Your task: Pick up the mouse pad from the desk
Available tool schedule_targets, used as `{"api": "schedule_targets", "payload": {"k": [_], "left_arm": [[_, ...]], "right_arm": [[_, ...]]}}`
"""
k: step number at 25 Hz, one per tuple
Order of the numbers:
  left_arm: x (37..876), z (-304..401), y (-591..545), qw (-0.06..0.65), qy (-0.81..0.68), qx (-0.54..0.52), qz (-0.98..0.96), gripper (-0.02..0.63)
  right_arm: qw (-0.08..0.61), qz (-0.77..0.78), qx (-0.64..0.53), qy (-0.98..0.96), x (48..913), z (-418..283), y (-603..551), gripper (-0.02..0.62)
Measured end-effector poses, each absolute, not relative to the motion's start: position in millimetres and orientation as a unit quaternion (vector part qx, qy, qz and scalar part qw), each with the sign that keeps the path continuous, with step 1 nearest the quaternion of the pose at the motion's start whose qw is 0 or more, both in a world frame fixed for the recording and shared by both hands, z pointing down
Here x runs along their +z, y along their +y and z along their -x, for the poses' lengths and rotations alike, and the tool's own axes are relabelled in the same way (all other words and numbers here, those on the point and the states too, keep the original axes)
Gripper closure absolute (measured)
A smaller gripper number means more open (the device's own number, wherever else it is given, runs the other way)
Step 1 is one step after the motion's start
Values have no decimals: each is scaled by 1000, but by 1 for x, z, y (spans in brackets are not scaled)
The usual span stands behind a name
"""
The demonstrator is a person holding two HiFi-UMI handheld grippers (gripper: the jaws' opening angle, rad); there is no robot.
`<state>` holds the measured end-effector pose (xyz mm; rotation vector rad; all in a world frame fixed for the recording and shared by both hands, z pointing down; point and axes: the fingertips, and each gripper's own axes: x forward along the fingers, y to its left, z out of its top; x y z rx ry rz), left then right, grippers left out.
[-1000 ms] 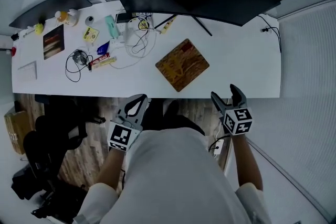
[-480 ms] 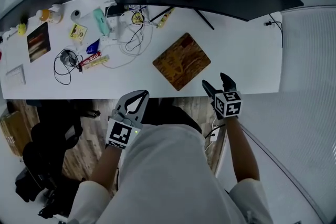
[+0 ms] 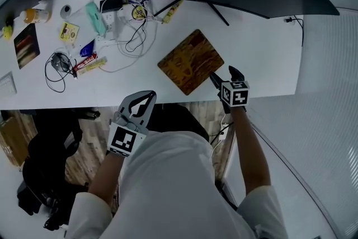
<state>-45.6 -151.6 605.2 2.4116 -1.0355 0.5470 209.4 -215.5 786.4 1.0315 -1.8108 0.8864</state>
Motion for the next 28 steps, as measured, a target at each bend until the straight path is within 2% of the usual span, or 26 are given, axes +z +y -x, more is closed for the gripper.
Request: {"api": "schedule_targets", "payload": {"k": [10, 23, 28], "left_arm": [[624, 65, -160, 248, -370, 210, -870, 589], [635, 83, -170, 259, -375, 206, -866, 589], [637, 80, -171, 258, -370, 208, -868, 589]], "right_arm": [[453, -420, 381, -688, 838, -215, -226, 233], [468, -445, 370, -668, 842, -216, -230, 236], [465, -434, 364, -680, 844, -208, -227, 298]]}}
